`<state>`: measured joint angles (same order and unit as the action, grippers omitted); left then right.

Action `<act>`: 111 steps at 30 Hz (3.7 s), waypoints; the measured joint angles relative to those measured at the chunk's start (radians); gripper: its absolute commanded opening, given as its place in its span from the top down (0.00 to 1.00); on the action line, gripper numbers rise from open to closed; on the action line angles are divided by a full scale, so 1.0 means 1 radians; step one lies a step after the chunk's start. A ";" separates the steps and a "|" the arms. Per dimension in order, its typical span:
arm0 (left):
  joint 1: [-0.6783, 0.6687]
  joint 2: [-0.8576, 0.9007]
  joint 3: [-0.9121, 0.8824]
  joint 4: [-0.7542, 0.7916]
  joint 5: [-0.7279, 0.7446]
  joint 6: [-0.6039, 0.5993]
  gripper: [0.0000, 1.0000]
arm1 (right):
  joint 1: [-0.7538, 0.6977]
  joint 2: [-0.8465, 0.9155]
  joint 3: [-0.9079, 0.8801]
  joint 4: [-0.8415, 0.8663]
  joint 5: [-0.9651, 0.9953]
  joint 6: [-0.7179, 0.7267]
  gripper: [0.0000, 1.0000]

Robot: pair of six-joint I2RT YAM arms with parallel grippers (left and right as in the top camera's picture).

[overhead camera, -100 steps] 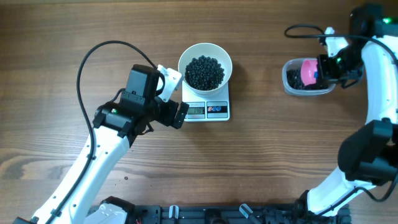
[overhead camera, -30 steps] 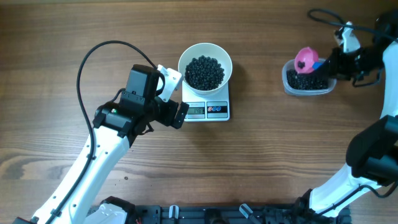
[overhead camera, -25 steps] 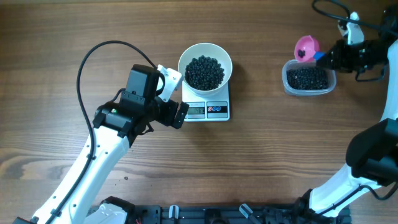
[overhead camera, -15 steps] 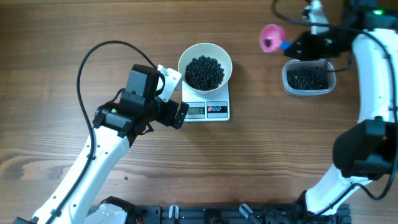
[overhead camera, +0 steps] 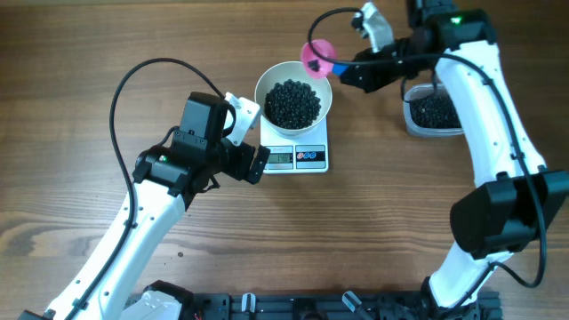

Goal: Scoop item into bowl and weigh 150g on scale
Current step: 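Move the filled pink scoop over the white bowl with the right gripper, then tip the scoop over the bowl to pour beans in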

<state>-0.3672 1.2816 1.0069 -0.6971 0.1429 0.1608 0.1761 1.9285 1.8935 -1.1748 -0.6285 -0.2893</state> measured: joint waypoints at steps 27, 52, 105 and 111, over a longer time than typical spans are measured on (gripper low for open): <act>0.000 0.000 0.000 0.000 0.000 0.000 0.00 | 0.071 0.000 0.000 0.032 0.161 -0.127 0.96; 0.000 0.000 0.000 0.000 0.000 0.000 0.00 | 0.185 0.000 0.000 0.065 0.396 -0.213 0.96; 0.000 0.000 0.000 0.000 0.000 0.000 0.00 | 0.185 0.000 0.000 0.100 0.413 -0.232 0.96; 0.000 0.000 0.000 0.000 0.000 0.000 0.00 | 0.185 0.000 0.000 0.100 0.413 -0.232 0.96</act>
<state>-0.3672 1.2816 1.0069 -0.6971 0.1429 0.1608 0.3614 1.9285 1.8935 -1.0748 -0.2153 -0.5209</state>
